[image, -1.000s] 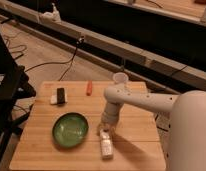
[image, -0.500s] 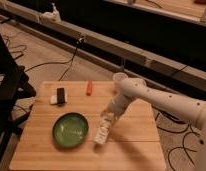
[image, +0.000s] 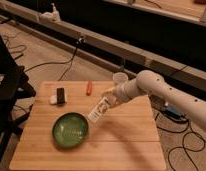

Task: Place the bottle in the ceramic bowl

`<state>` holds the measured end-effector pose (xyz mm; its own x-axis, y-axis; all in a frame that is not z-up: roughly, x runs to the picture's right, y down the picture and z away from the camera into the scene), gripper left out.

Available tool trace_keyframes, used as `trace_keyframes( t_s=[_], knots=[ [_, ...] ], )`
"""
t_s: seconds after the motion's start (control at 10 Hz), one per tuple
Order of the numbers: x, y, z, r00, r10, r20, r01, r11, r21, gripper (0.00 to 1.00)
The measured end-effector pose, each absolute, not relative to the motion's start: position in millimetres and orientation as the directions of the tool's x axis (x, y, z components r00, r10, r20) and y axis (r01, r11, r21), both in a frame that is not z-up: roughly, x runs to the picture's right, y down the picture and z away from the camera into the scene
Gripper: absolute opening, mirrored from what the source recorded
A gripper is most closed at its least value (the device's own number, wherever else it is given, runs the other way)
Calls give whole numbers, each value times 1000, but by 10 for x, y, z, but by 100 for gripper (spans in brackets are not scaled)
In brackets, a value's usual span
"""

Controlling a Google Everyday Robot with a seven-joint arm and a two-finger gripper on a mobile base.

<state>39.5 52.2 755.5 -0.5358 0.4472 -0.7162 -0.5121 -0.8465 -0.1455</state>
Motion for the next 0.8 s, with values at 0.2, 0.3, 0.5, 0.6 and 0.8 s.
trace_keyframes(
  t_s=[0.2,0.3,0.5,0.6,0.8],
  knots=[
    [81,474,7563,-483,480,-732,-523,-829,-199,28],
    [-85,496,7599,-455,488,-744,-532,-820,-212,39],
    [-373,560,7683,-404,492,-771,-547,-806,-227,56],
    [-567,595,7742,-370,492,-788,-557,-797,-236,67],
    [-807,647,7828,-326,486,-811,-566,-787,-244,70]
  ],
)
